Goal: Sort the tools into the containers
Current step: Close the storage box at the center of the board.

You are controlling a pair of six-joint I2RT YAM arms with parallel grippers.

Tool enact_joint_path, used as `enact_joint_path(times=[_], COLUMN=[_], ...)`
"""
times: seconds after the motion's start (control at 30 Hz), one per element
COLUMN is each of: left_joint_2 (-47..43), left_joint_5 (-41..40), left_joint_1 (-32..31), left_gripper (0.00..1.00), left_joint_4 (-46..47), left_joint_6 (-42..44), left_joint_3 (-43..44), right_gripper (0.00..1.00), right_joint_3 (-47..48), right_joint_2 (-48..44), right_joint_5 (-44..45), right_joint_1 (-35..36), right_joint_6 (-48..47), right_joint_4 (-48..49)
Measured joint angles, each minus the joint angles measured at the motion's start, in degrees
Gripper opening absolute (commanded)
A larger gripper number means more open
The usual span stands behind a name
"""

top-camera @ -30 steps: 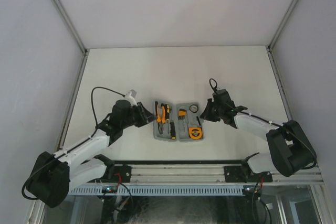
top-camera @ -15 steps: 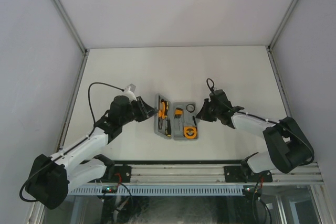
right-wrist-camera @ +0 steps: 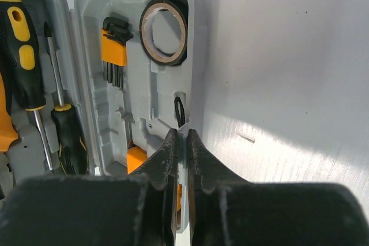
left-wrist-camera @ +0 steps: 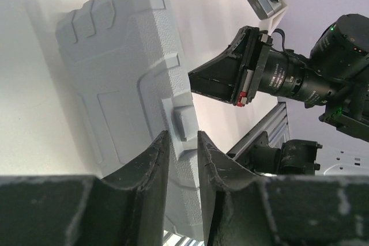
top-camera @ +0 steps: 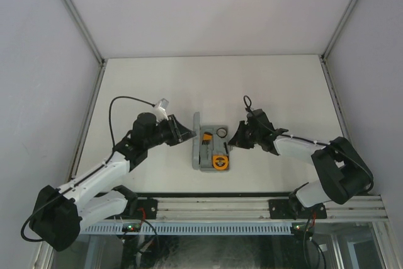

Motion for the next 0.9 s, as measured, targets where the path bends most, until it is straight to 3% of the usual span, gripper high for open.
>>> enact_joint_path(times=[0.67, 0.9], left_joint_2=[4.4, 8.1], left_joint_5=[1.3, 1.4], left_joint_1=[-1.0, -1.7], left_gripper=[0.29, 0.28], left_joint_4=[0.5, 1.3], left_joint_6=[0.0, 0.0], left_joint_3=[1.9, 3.8], right_gripper=[0.00, 0.03], right_joint_3=[0.0, 0.0], right_joint_2=[0.1, -3.9], right_joint_5=[-0.7, -0.5], right_joint_1=[0.1, -0.3], right_joint_6=[0.3, 0.2], right_joint_4=[0.2, -1.2])
